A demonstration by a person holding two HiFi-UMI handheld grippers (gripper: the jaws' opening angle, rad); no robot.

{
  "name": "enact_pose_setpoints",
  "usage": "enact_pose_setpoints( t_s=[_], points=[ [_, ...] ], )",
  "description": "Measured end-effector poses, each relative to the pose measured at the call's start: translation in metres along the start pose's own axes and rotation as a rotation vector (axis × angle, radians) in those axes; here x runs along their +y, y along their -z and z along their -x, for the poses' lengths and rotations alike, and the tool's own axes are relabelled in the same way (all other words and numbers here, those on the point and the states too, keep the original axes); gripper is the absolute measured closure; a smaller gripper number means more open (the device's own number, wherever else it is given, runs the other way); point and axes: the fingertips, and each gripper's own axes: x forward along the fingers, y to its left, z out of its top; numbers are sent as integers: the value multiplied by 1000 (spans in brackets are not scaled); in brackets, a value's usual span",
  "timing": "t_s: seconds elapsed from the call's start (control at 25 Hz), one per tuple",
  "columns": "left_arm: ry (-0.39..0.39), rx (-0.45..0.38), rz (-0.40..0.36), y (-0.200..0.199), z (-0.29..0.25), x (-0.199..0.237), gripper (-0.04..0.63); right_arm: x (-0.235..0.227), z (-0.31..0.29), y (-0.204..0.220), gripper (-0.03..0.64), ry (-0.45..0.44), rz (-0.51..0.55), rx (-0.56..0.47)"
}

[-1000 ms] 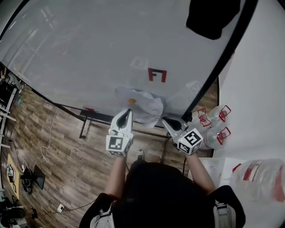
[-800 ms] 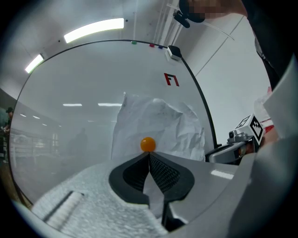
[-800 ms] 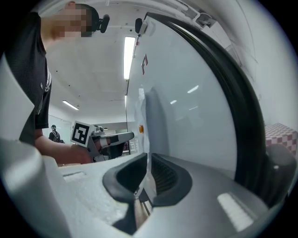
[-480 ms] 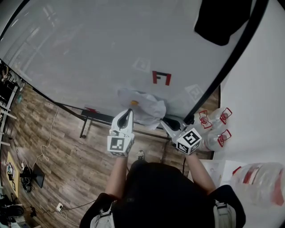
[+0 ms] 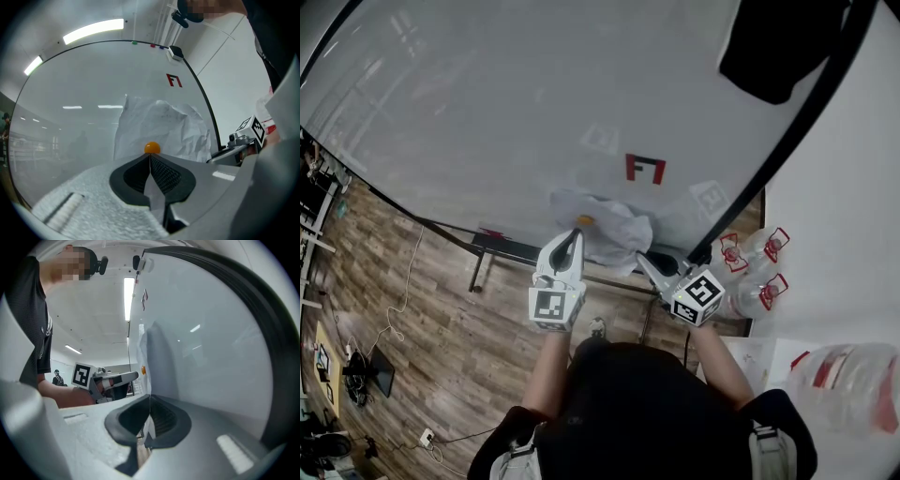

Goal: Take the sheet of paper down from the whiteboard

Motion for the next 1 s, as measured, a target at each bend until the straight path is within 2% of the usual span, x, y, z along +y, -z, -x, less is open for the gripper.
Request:
enact_pose_setpoints(
  t_s=[0.2,0.32,0.68,1.0],
  points=[
    [-25,-7,-27,-1,-1,-2,574,-2,-1,2,612,6,-4,6],
    [-32,-11,-32,-7,-5,-3,522,-4,-2,2,612,11,-5,12],
    [-46,-30,-44,-18,-11,-9,436,-3,-3,3,612,19,-8,14],
    [-96,-20,-23,-16,-20,-7,425,-1,-2,3,612,13,-9,14]
  ],
)
